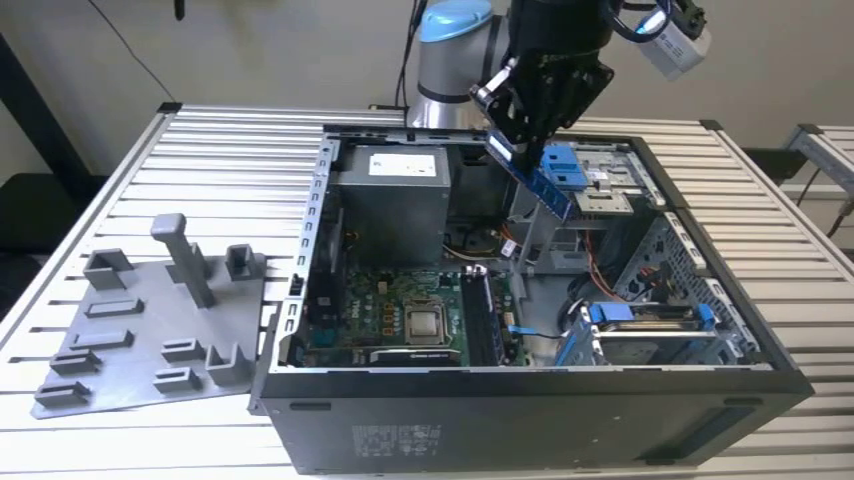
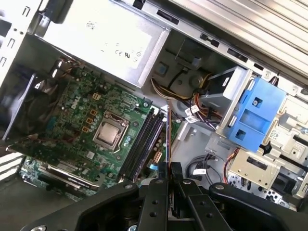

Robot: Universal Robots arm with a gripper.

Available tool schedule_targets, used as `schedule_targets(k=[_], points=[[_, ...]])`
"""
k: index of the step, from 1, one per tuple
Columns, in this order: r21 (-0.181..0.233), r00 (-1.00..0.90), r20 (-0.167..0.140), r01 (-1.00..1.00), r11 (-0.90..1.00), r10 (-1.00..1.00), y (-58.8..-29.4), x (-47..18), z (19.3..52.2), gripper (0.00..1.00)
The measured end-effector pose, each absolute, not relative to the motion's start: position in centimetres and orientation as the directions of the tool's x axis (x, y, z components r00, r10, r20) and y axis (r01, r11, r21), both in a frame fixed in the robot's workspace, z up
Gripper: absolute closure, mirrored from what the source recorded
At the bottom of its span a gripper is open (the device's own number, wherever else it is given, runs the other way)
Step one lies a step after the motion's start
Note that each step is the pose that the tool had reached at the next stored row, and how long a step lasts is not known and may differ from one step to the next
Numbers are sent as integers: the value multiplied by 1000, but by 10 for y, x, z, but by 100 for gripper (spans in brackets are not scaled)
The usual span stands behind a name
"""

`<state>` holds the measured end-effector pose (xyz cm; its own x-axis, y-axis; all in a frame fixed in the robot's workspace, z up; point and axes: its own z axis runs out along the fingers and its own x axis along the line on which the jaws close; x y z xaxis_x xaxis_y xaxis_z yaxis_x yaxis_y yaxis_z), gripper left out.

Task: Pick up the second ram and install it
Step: 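Insert the second ram into the second slot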

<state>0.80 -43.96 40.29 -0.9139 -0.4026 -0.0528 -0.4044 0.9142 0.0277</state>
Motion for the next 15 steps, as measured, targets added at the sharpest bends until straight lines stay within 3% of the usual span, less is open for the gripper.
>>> schedule_targets(k=[15], points=[[28, -976, -49, -215, 976, -213, -440, 8, 401, 86]])
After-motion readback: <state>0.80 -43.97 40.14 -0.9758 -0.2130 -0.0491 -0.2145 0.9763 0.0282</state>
